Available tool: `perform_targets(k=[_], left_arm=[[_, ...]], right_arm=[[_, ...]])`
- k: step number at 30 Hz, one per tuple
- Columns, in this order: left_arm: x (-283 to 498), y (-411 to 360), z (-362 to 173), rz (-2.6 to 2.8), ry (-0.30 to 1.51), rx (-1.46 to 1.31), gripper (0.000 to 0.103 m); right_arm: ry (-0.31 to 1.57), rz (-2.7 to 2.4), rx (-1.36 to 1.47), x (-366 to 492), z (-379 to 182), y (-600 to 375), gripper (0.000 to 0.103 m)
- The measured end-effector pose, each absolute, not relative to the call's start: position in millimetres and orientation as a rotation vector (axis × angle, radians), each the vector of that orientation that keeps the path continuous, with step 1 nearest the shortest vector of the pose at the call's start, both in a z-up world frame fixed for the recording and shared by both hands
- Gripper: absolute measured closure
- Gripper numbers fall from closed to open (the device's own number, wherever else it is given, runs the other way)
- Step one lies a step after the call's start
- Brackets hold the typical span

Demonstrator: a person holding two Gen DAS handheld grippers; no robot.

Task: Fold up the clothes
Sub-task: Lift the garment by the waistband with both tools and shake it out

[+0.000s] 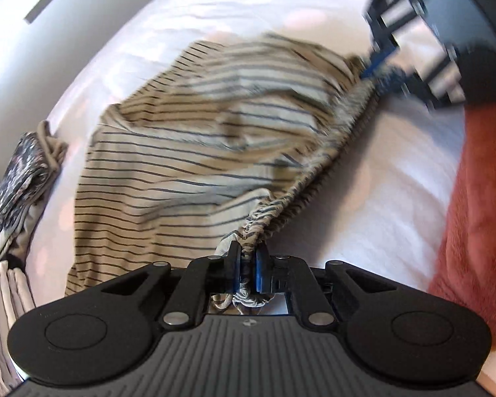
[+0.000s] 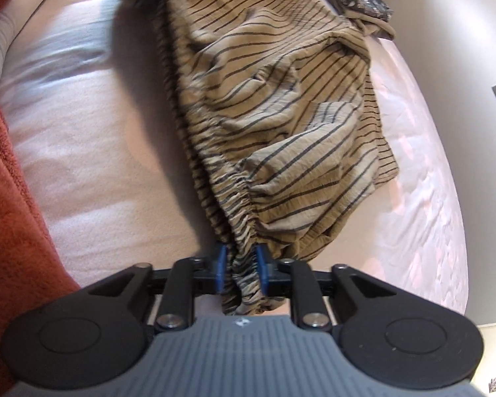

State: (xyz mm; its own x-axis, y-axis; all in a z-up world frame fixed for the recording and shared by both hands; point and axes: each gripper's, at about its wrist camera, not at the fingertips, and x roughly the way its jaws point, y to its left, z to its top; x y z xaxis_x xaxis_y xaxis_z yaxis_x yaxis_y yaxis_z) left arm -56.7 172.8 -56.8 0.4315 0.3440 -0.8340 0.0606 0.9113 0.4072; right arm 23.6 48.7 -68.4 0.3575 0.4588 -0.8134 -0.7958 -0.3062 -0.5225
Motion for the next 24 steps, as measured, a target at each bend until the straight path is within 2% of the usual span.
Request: perform_targets(k=[3,8,9,11,19,24], left_arm=[[-57.3,179.8,-40.5,0.202,1.086,0.345,0.097],[-54.5,201.8,-15.4,0.227,1.039,0.209,0.097],[-54.0,205.5,-11.3,0.225,1.033,0.183,0.097],[-53.6,211.2,-5.2,0.223,1.023,0.148,0.097],[-58.5,228.7,7.4,0.198,1.000,0.095,0.097],[-66.4,231.8,22.1,0.177,0.982,0.110,0.097]], right_arm=[[0.337,1.297,-1.413,21.8,-71.4,49.1,0.064],[0.314,1.287,-1.426,21.5,-75.8,53.9,0.062],[0.309,1.284,-1.424,22.0,-76.0,54.8,0.063],[0.290,1.277,-1.414,22.5,-75.4,55.6,0.089],[0.162,1.213,-1.325,20.0,-58.5,44.7,0.091],[0.180,1.185,-1.205,25.7,-25.6,43.0,0.091]])
